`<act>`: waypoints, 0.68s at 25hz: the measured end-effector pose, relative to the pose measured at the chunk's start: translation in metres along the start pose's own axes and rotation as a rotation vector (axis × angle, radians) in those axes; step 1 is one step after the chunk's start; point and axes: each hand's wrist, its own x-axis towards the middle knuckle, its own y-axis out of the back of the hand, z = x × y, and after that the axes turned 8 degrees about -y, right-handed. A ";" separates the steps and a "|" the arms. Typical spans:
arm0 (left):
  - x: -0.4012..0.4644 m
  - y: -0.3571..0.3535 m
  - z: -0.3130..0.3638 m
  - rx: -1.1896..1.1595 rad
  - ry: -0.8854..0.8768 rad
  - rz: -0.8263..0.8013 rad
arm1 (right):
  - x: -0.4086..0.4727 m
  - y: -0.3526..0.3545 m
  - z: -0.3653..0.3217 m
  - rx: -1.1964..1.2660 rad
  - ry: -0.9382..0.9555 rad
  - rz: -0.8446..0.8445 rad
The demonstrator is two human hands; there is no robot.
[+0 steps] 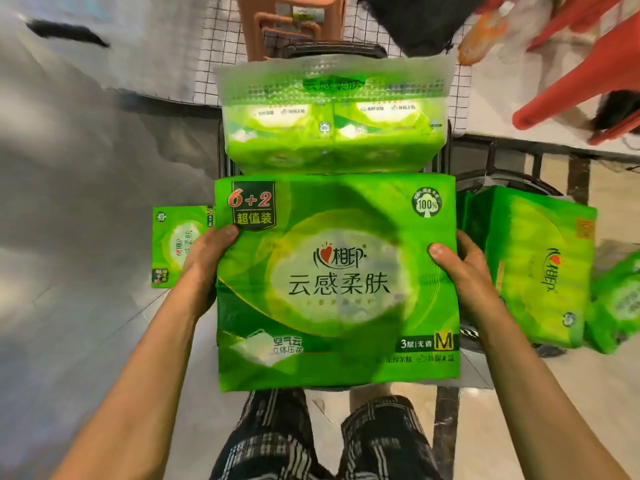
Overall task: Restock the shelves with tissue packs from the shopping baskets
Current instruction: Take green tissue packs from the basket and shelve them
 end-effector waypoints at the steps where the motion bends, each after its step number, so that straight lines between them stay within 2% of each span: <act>1: -0.015 0.002 0.021 -0.013 -0.036 -0.003 | -0.015 -0.003 -0.018 -0.003 0.022 -0.009; 5: -0.077 0.005 0.110 -0.040 -0.194 0.029 | -0.073 -0.027 -0.105 -0.037 0.135 -0.006; 9: -0.137 0.025 0.149 -0.095 -0.324 0.108 | -0.118 -0.050 -0.159 -0.052 0.216 -0.093; 12: -0.184 0.040 0.152 -0.201 -0.342 0.222 | -0.141 -0.062 -0.180 -0.073 0.256 -0.221; 15: -0.235 0.035 0.138 -0.281 -0.367 0.289 | -0.156 -0.066 -0.190 -0.207 0.297 -0.371; 17: -0.274 0.022 0.121 -0.326 -0.388 0.427 | -0.162 -0.066 -0.189 -0.263 0.302 -0.453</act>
